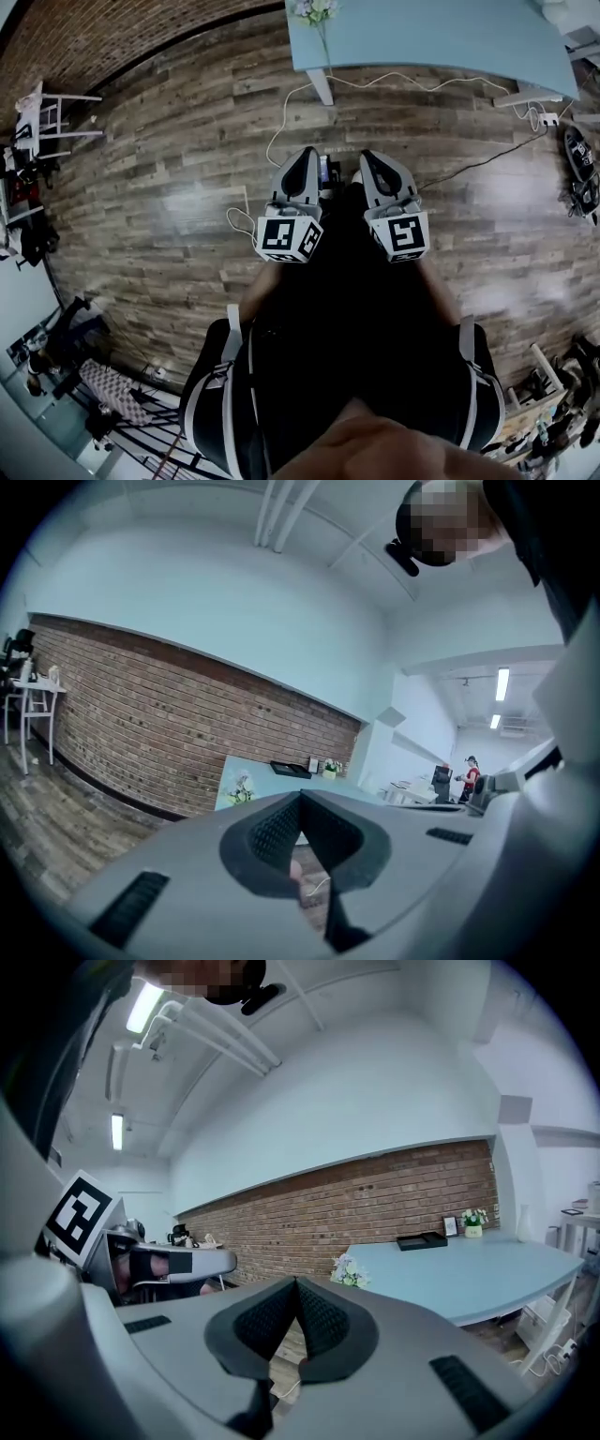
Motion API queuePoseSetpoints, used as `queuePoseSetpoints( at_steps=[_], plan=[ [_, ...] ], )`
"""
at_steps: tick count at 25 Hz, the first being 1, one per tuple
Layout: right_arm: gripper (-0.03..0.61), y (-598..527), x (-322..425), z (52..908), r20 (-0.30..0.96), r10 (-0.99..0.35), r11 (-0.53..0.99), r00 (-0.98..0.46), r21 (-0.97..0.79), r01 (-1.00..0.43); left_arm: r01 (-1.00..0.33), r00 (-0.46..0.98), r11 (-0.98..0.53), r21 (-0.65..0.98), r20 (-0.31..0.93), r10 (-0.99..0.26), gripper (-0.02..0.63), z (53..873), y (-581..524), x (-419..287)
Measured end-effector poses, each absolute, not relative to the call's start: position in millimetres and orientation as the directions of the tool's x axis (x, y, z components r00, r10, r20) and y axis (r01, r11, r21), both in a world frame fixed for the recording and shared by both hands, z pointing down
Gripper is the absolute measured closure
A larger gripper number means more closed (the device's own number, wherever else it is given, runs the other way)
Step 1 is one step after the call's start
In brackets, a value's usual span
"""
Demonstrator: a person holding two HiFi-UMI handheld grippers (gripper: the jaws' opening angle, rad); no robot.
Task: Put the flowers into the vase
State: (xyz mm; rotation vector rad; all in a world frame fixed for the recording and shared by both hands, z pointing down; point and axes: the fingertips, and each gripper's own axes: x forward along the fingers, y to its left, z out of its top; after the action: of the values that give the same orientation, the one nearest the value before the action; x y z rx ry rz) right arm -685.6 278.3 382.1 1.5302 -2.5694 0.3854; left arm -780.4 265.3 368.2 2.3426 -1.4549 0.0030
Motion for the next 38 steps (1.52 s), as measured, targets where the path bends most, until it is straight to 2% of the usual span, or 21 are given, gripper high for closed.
queuePoseSetpoints(
  at_steps=[4,12,22,26,32,38],
  plan=[
    [0.56,264.0,-679.8,391.7,0.249,-0.819,0.485,-0.518,-0.184,-0.855,-0.892,0.392,-0.325,0.315,0.181,-0.902,0.6,368.6,258.4,-787.9],
    [0.56,235.8,-728.5,404.0,0.29,-0.747,0.559,-0.598,-0.213,-0.802,-0.908,0.356,-0.286,0.307,0.205,-0.912,0.6,375.5,239.7,-827.0],
    [0.56,159.8,-782.1,411.6,0.36,-0.76,0.524,-0.542,-0.154,-0.837,-0.899,0.266,-0.195,0.392,0.135,-0.955,0.6,372.5,156.2,-922.1],
    [0.56,131.4,-796.2,419.8,0.399,-0.771,0.471,-0.496,-0.166,-0.866,-0.882,0.294,-0.202,0.426,0.162,-0.942,0.6,385.6,130.9,-942.2],
    [0.56,101.9,-798.4,424.4,0.441,-0.785,0.437,-0.436,-0.104,-0.893,-0.848,0.383,-0.262,0.462,0.189,-0.904,0.6,398.1,89.9,-930.9],
    [0.56,69.7,-786.7,432.6,0.461,-0.779,0.436,-0.425,-0.091,-0.896,-0.851,0.384,-0.25,0.462,0.222,-0.896,0.6,408.5,52.8,-917.5]
  ],
)
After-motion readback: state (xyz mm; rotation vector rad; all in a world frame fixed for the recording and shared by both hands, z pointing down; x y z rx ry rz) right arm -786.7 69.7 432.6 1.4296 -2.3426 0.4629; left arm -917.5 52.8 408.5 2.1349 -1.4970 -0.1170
